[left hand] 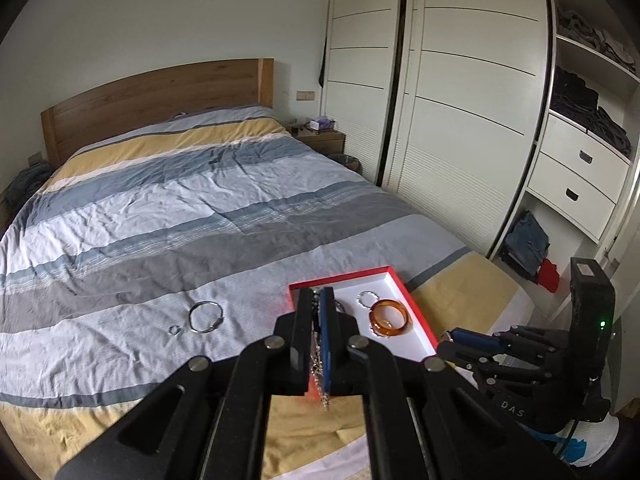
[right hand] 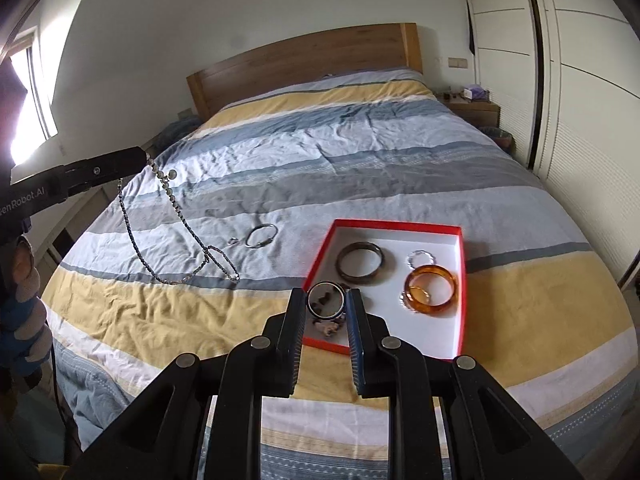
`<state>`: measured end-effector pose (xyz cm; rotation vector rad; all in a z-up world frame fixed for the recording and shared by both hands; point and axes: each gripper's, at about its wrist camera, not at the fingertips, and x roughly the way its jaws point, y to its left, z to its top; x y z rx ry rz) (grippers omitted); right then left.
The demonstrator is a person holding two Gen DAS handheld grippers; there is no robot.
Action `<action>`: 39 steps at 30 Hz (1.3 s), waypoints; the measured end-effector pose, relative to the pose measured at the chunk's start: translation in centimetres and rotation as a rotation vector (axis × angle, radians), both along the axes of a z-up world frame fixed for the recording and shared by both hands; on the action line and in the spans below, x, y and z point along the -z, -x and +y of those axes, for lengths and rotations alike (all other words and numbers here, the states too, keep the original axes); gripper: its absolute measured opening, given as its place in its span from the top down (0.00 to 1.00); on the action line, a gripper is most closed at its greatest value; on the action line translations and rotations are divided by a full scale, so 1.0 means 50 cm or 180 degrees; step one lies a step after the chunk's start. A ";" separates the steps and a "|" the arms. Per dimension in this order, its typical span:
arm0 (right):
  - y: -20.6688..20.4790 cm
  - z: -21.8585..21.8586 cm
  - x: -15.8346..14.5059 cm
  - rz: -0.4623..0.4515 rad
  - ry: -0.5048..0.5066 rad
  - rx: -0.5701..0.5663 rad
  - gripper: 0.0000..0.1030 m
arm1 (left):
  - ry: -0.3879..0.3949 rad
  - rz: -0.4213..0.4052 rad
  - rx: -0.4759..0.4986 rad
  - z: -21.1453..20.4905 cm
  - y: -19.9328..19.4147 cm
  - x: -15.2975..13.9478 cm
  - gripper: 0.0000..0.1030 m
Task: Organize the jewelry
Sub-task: 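Carry the chain into the box with the left tool while the right tool carries the ring over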
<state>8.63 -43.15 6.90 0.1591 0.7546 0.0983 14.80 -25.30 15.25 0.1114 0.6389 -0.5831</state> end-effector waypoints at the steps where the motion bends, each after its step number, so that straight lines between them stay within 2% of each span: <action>1: -0.005 -0.014 0.008 0.0025 -0.0002 0.0033 0.80 | -0.0008 0.0024 0.0040 -0.020 -0.008 0.008 0.97; 10: -0.063 -0.100 0.112 0.0316 -0.0045 0.0207 0.80 | -0.0160 0.0335 0.0272 -0.148 -0.070 0.125 0.97; 16: -0.093 -0.123 0.177 0.0507 -0.0098 0.0228 0.80 | -0.0228 0.0579 0.0327 -0.183 -0.100 0.199 0.97; 28: -0.139 -0.131 0.255 0.0769 -0.0118 0.0190 0.80 | -0.0398 0.1011 0.0309 -0.198 -0.128 0.339 0.97; 39: -0.164 -0.130 0.300 0.1002 -0.0003 0.0176 0.80 | -0.0498 0.1196 0.0258 -0.187 -0.132 0.403 0.97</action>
